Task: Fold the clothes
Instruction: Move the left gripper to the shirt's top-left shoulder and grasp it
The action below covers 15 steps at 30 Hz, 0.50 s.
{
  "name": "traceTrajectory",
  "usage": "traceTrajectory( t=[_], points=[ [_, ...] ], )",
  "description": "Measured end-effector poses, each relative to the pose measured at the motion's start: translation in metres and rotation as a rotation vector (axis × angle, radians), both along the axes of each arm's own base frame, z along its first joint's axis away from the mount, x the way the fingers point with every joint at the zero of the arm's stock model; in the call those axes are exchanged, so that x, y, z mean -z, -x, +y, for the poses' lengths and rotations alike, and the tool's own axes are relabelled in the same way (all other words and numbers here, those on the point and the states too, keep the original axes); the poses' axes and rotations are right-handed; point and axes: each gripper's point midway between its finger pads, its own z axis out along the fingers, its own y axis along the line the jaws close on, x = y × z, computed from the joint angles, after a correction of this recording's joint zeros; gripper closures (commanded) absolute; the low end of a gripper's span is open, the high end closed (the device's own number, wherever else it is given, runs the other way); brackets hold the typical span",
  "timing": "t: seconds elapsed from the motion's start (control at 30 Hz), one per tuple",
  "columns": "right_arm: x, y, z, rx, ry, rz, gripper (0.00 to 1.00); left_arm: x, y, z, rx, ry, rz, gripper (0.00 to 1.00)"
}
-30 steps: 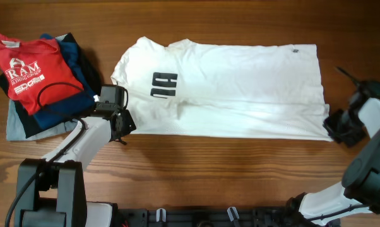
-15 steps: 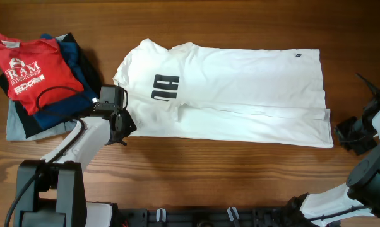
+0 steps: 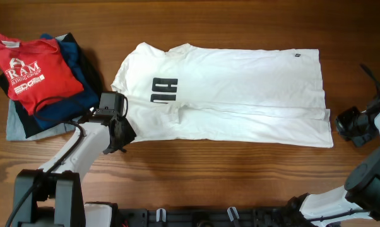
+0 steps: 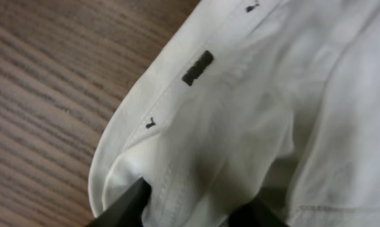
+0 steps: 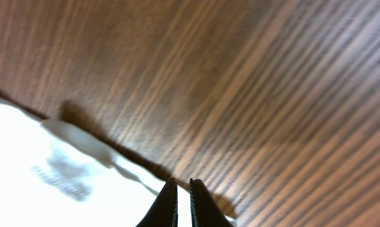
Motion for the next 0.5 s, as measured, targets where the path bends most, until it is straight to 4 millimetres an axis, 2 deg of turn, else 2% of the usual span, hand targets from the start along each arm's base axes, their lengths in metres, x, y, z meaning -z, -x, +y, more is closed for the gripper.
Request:
traceTrajectory(
  t=[0.07,0.1,0.13,0.17,0.2,0.37,0.5],
  points=[
    [0.000,-0.003,0.003,-0.011,-0.008,-0.010,0.87,-0.001,0.004,0.001,-0.002,-0.003,0.003,0.33],
    [0.000,-0.005,0.005,-0.017,-0.012,-0.015,0.85,-0.002,0.004,0.001,0.006,-0.007,0.002,0.19],
    [0.000,-0.006,0.007,-0.027,-0.015,-0.019,0.84,-0.003,0.004,0.002,0.013,-0.011,-0.001,0.12],
    [0.000,-0.008,0.008,-0.034,-0.016,-0.022,0.83,-0.006,0.003,0.003,0.017,-0.018,-0.012,0.11],
    [-0.001,-0.010,0.010,-0.043,-0.018,-0.025,0.83,-0.008,0.002,0.004,0.016,-0.021,-0.023,0.00],
    [-0.003,-0.017,0.020,-0.091,-0.024,-0.032,0.83,-0.039,-0.023,0.007,0.055,-0.050,-0.140,0.00],
    [-0.010,-0.027,0.023,-0.122,-0.011,-0.050,0.82,-0.081,-0.059,0.001,0.103,-0.040,-0.291,0.00]
  ],
)
